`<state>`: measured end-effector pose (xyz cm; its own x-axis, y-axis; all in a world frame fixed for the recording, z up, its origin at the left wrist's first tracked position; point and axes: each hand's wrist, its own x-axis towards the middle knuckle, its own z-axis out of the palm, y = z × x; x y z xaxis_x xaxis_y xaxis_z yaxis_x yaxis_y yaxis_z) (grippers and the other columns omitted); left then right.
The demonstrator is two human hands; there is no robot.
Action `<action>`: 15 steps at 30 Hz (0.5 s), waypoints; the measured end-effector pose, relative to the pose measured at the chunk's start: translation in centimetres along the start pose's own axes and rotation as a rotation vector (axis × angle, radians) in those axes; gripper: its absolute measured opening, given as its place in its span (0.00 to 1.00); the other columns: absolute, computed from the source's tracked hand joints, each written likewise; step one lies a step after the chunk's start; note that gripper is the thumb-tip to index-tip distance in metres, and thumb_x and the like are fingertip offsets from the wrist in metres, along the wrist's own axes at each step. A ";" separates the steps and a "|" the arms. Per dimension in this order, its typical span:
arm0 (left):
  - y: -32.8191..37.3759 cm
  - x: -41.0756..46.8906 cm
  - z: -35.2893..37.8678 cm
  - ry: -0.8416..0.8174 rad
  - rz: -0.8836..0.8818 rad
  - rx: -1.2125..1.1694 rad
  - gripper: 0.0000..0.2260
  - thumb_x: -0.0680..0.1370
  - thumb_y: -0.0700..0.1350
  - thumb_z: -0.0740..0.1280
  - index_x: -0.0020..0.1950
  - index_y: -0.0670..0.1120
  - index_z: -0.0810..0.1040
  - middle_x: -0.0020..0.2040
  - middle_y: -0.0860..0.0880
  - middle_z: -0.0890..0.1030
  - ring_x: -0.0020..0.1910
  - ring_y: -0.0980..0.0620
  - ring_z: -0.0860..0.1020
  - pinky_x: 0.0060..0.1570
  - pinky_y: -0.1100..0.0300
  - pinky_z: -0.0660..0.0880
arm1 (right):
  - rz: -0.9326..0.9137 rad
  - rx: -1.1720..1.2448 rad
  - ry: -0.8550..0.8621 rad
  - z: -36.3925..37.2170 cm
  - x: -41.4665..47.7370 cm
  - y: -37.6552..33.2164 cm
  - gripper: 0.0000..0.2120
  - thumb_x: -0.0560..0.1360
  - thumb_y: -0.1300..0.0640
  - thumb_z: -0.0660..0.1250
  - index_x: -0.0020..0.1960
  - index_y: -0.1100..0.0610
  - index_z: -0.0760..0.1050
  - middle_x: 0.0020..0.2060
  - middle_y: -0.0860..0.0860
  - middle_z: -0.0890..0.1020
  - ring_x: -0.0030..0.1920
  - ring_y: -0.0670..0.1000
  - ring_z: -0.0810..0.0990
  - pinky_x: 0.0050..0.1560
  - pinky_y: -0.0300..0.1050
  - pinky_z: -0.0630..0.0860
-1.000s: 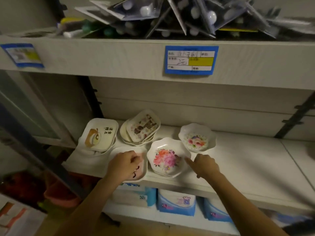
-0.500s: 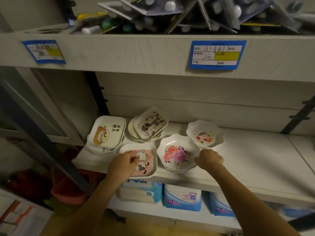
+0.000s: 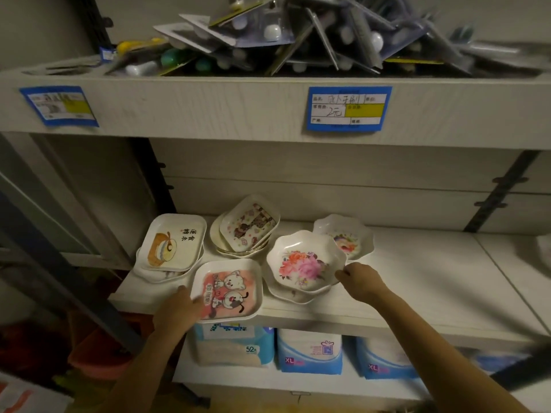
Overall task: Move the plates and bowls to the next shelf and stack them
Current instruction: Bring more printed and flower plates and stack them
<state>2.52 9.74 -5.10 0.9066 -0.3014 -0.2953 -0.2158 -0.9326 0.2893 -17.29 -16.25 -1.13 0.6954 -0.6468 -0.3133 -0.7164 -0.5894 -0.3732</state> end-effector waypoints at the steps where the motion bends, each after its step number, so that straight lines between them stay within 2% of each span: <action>1: -0.2 0.4 0.2 -0.014 0.002 -0.055 0.14 0.79 0.50 0.58 0.55 0.40 0.71 0.50 0.43 0.78 0.42 0.49 0.75 0.44 0.55 0.76 | -0.002 0.021 0.028 -0.3 -0.4 0.2 0.15 0.81 0.53 0.52 0.44 0.60 0.73 0.36 0.53 0.75 0.36 0.49 0.72 0.34 0.38 0.68; 3: -0.4 0.9 0.4 -0.061 -0.023 -0.211 0.13 0.79 0.48 0.58 0.54 0.39 0.72 0.46 0.42 0.78 0.38 0.46 0.77 0.41 0.52 0.80 | -0.008 0.048 0.077 -0.8 -1.2 0.7 0.15 0.80 0.53 0.54 0.41 0.59 0.72 0.36 0.53 0.75 0.33 0.48 0.71 0.32 0.37 0.66; 5: -0.3 1.1 0.4 -0.109 -0.034 -0.298 0.13 0.80 0.46 0.58 0.55 0.38 0.73 0.47 0.39 0.79 0.38 0.44 0.78 0.36 0.53 0.79 | -0.005 0.068 0.103 -1.2 -1.9 1.3 0.15 0.79 0.54 0.54 0.39 0.59 0.72 0.37 0.54 0.76 0.33 0.49 0.71 0.33 0.39 0.66; 8: -0.4 1.1 0.3 -0.136 0.008 -0.307 0.13 0.81 0.45 0.56 0.56 0.37 0.73 0.45 0.39 0.78 0.32 0.46 0.76 0.25 0.61 0.72 | 0.013 0.088 0.136 -1.4 -2.9 1.9 0.15 0.79 0.55 0.55 0.37 0.59 0.72 0.37 0.55 0.77 0.34 0.50 0.72 0.32 0.38 0.65; 11: -0.9 0.8 0.5 -0.119 0.050 -0.332 0.12 0.81 0.43 0.55 0.57 0.38 0.73 0.42 0.41 0.78 0.27 0.50 0.74 0.18 0.66 0.68 | 0.043 0.097 0.166 -1.1 -3.7 2.6 0.16 0.79 0.54 0.55 0.37 0.59 0.73 0.37 0.55 0.78 0.34 0.51 0.72 0.33 0.40 0.65; 13: -0.9 0.3 0.5 -0.084 0.077 -0.359 0.11 0.81 0.42 0.55 0.57 0.37 0.73 0.39 0.41 0.78 0.26 0.50 0.74 0.16 0.67 0.69 | 0.060 0.118 0.175 -0.8 -4.1 3.0 0.16 0.79 0.54 0.55 0.38 0.60 0.74 0.37 0.55 0.78 0.36 0.53 0.73 0.33 0.40 0.66; 15: -0.8 -0.5 0.3 -0.056 0.102 -0.395 0.10 0.81 0.42 0.56 0.55 0.38 0.73 0.41 0.40 0.79 0.29 0.47 0.75 0.20 0.63 0.70 | 0.075 0.131 0.175 -0.6 -4.5 3.4 0.16 0.79 0.54 0.55 0.38 0.60 0.74 0.38 0.56 0.79 0.37 0.54 0.74 0.34 0.43 0.66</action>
<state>2.14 10.53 -5.47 0.8645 -0.4085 -0.2927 -0.1378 -0.7528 0.6436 -22.84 -15.62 -0.46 0.6121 -0.7670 -0.1927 -0.7443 -0.4763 -0.4681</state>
